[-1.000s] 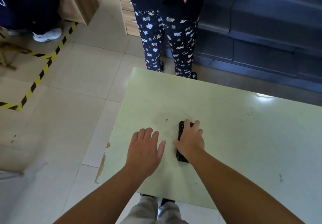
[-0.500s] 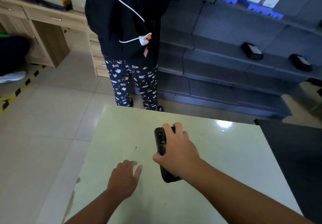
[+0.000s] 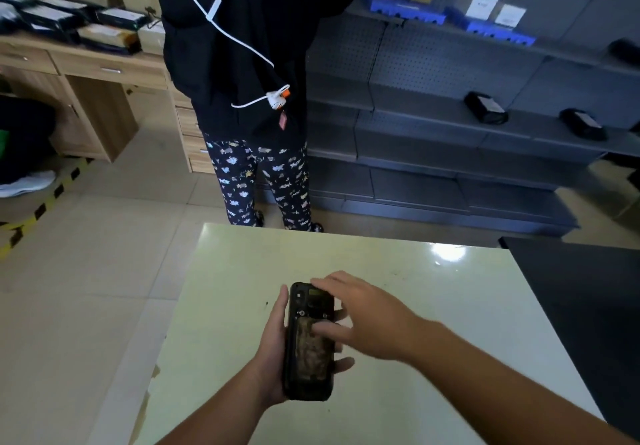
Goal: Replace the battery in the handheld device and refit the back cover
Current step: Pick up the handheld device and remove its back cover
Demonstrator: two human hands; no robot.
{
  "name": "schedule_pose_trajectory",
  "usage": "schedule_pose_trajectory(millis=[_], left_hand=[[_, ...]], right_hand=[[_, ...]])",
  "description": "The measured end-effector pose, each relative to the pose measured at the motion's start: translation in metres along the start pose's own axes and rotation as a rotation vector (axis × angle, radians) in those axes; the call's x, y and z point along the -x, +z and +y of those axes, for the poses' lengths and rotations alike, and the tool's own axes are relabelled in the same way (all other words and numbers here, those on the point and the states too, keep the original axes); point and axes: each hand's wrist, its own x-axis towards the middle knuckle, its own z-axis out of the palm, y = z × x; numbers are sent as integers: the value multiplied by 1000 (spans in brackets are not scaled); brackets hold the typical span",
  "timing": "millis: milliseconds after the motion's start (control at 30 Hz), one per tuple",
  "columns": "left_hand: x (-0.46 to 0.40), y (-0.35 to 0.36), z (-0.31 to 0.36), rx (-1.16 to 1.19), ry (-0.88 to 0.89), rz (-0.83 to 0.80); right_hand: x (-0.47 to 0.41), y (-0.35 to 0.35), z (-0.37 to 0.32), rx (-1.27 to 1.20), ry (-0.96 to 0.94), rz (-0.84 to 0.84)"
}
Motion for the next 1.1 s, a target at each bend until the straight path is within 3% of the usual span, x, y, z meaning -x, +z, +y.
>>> schedule_pose_trajectory(millis=[200,833,967,1100], left_hand=[[5,0,-3,-16,-35,-81],[15,-9,-22,6,-75,-215],[17,-11,-25,15,-54,-193],[19,-11,-24,9,30,-115]], right_hand=[[-3,-18,19,154,-194,-79],[1,-21,8,456,-399,-168],[0,-19,5,351,-344,-165],[-3,2,-16,60,-162,14]])
